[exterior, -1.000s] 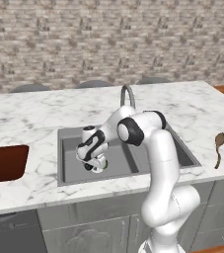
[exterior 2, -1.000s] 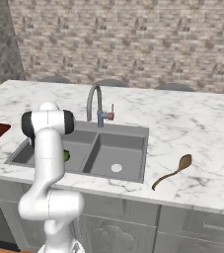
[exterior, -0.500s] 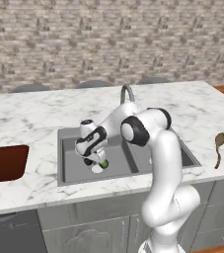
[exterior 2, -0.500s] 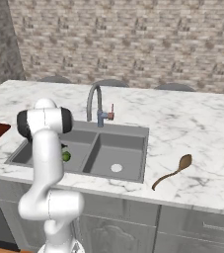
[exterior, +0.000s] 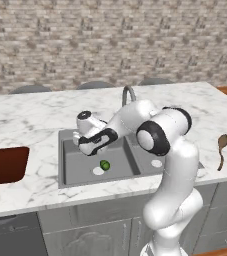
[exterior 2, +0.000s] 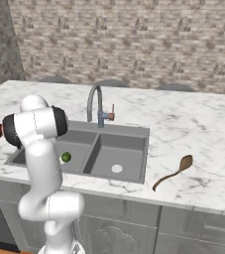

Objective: Pick up all produce items and place them in the sink. Turn on the sink faucet to wash them. Then turn the sink off and put them in the tray.

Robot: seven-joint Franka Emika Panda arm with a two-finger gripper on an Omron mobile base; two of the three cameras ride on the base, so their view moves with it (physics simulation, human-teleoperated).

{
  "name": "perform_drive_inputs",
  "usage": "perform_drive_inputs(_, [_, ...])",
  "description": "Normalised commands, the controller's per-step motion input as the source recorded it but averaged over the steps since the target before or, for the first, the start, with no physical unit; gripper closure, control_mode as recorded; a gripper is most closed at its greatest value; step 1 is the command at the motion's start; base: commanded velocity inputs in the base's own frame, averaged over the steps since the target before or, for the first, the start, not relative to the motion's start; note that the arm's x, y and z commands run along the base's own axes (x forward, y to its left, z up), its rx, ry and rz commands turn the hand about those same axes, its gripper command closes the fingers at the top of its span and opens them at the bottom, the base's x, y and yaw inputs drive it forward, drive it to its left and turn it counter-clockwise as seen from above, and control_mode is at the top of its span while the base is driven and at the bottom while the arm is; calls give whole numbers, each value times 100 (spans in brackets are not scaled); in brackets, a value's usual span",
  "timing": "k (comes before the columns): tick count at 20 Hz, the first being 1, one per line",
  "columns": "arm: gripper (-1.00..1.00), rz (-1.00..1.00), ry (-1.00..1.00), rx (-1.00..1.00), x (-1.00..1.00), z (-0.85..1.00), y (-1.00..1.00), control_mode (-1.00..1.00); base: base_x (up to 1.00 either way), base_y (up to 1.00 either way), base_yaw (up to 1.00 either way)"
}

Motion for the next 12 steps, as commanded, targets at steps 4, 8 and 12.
perform_drive_inputs(4, [100, 12, -20, -2, -24, 84, -2, -100, 0, 0, 0])
perform_drive_inputs(8, [100, 18, -13, -2, -29, 72, 1, -100, 0, 0, 0])
perform_drive_inputs(12, [100, 24, -8, -4, -32, 61, 15, -100, 0, 0, 0])
